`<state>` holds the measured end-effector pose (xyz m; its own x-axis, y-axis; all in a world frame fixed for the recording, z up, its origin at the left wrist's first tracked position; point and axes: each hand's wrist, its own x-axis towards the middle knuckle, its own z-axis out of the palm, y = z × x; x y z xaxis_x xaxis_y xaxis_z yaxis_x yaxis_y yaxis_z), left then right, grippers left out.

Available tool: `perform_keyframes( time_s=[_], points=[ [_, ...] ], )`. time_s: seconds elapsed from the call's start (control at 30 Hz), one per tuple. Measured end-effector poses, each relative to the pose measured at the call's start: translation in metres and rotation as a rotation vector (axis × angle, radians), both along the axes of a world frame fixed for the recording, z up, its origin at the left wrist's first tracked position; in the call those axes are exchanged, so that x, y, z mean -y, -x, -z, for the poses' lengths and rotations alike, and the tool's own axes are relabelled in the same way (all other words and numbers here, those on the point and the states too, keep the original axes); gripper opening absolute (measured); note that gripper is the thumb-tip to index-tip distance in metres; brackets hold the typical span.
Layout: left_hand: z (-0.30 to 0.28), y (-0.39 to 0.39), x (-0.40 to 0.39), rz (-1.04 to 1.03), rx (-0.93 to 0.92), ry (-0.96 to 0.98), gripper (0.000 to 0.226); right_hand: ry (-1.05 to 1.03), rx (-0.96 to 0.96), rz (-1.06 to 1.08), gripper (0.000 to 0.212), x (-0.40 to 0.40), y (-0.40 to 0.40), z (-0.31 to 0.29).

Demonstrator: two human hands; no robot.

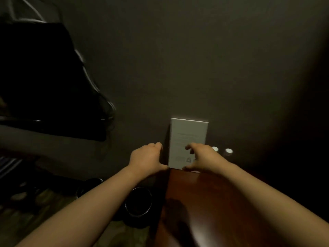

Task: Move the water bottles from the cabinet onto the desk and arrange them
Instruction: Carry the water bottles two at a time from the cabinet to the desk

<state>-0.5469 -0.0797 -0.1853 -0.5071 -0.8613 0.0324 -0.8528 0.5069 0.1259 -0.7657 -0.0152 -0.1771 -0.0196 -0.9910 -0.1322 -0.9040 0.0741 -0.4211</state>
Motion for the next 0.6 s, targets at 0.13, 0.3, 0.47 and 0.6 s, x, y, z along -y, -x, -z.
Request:
perform_keyframes(
  time_s=[0.13,0.3,0.47,0.6],
  points=[
    [-0.028,-0.129,-0.035,-0.110,0.061,0.052,0.071,0.049,-0.051,-0.200,0.077,-0.001,-0.129,-0.026],
    [-0.050,-0.295,-0.091,-0.271,0.108,0.129,0.071,0.098,-0.080,-0.434,0.075,-0.009,-0.292,-0.044],
    [-0.065,-0.437,-0.146,-0.430,0.147,0.149,0.068,0.163,-0.083,-0.613,0.078,-0.023,-0.433,-0.055],
    [-0.070,-0.520,-0.184,-0.595,0.162,0.162,0.068,0.201,-0.101,-0.749,0.076,-0.032,-0.526,-0.063]
  ],
)
